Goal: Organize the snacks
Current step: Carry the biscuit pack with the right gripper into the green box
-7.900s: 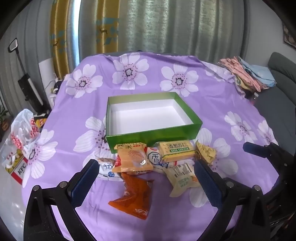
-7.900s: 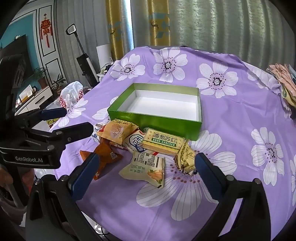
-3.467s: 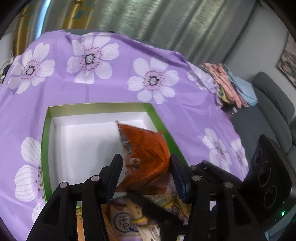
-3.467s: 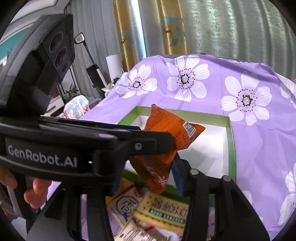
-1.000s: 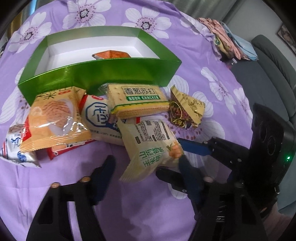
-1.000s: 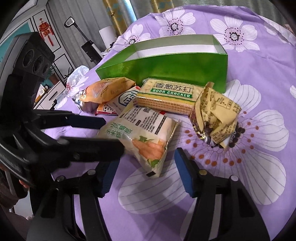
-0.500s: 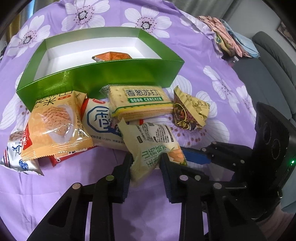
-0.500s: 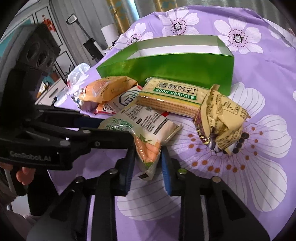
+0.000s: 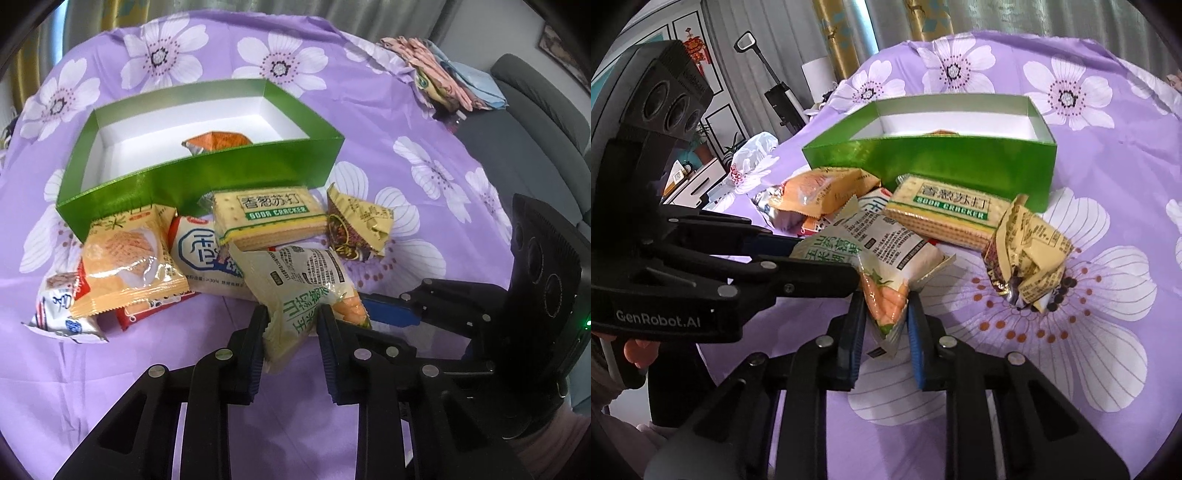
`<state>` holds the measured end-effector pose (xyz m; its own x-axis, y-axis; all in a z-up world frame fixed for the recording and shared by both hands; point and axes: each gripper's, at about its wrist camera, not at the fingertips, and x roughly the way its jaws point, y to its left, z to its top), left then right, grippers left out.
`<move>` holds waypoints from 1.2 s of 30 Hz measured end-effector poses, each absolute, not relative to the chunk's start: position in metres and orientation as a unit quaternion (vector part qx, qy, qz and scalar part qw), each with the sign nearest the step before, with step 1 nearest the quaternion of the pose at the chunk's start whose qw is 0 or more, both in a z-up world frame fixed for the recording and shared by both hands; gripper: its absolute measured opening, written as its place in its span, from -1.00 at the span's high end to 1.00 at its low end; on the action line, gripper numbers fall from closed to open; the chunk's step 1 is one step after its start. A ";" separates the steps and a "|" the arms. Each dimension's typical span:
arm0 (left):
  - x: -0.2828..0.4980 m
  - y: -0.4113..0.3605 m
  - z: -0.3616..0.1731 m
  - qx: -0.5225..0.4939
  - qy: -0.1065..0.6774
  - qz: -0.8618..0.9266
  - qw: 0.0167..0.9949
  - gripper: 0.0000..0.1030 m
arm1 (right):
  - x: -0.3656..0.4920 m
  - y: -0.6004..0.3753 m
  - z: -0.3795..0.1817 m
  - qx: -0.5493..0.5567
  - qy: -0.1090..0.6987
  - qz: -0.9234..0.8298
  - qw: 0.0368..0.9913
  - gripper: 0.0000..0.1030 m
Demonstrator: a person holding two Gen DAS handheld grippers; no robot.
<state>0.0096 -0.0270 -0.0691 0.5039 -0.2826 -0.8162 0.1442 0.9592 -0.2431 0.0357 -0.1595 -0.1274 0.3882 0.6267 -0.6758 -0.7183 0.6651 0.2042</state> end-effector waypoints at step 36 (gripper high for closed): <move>0.044 0.002 0.003 -0.051 0.393 -0.114 0.911 0.46 | 0.065 -0.124 -0.057 -0.095 0.276 0.401 0.869 0.57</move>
